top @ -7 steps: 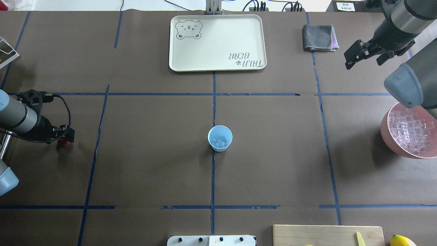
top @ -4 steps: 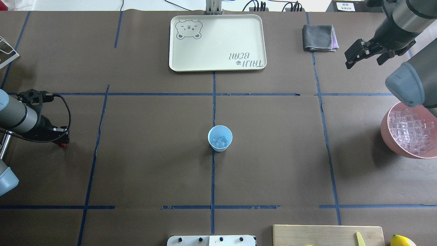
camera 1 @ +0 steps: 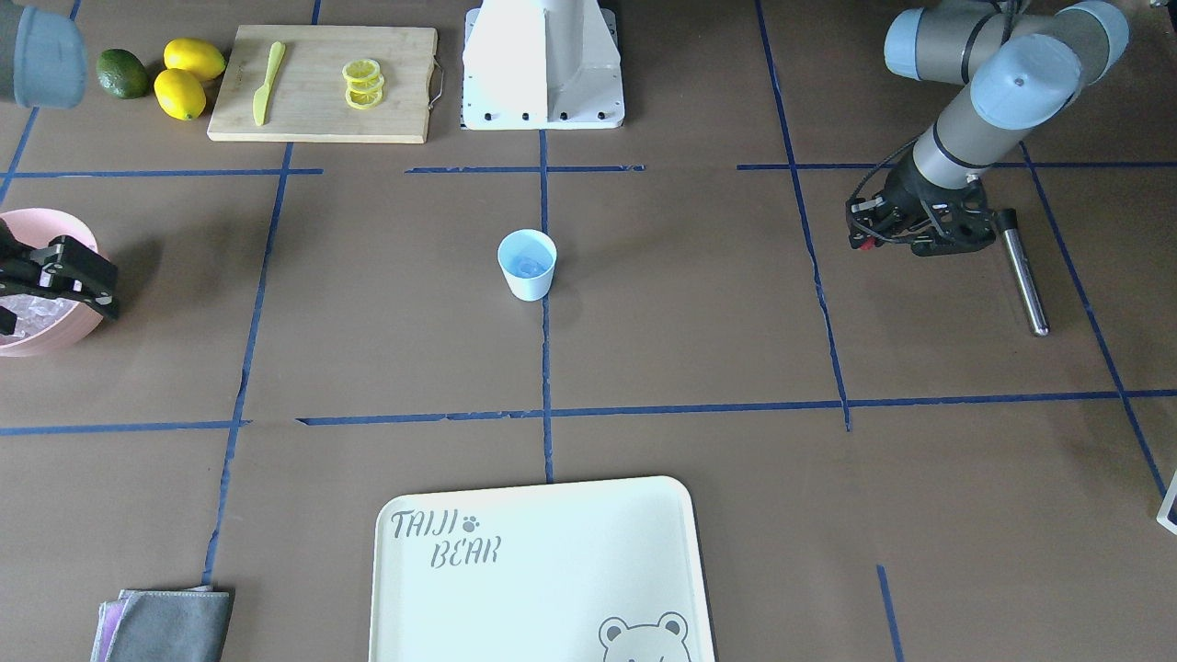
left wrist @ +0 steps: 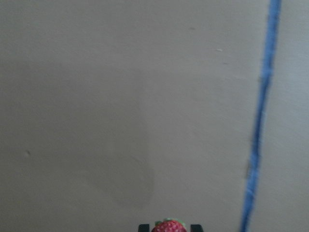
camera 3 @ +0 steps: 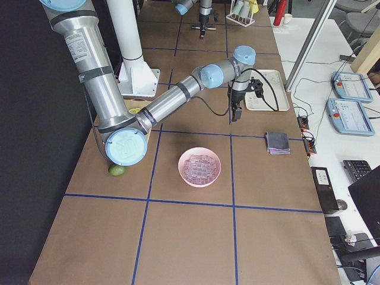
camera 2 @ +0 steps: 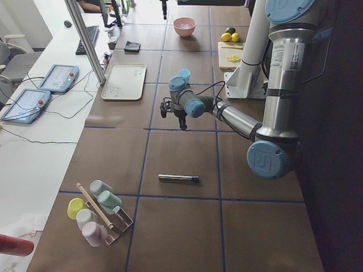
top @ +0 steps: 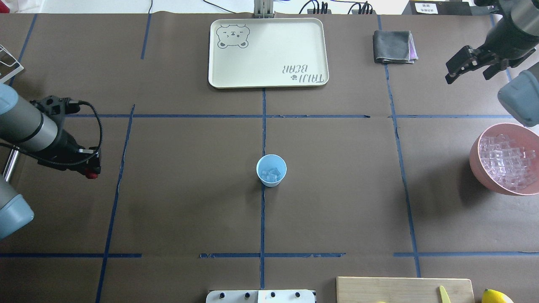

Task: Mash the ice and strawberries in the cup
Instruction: 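Lower the left gripper onto the red strawberry and grasp it, then carry the strawberry with the left gripper over the cup and release it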

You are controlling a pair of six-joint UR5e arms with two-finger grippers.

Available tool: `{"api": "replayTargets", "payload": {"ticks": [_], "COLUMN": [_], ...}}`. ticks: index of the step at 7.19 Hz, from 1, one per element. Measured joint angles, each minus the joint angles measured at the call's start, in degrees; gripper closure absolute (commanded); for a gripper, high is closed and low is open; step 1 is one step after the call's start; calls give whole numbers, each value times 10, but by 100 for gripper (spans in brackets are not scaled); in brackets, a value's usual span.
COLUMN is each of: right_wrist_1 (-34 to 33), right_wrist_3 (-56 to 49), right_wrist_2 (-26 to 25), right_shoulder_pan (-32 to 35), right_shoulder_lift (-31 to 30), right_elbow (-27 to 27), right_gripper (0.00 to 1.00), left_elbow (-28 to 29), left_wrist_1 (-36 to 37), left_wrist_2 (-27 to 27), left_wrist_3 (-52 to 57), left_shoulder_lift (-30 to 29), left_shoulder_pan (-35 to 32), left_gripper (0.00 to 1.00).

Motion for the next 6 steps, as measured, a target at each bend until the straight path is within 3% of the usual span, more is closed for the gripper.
{"api": "replayTargets", "payload": {"ticks": [2, 3, 6], "right_wrist_1": [1, 15, 149], "right_wrist_3": [-112, -157, -229], "right_wrist_2": [14, 20, 70], "right_shoulder_pan": [58, 87, 165], "right_shoulder_lift": [-72, -105, -189], "right_elbow": [-2, -8, -86], "right_gripper": [1, 1, 1], "left_elbow": [-5, 12, 126], "left_wrist_1": [141, 173, 179], "left_wrist_2": [-1, -1, -1], "left_wrist_3": [-27, -67, -168], "left_shoulder_lift": [-137, -202, -371], "left_shoulder_pan": [9, 23, 67], "left_gripper": [100, 100, 100]}}
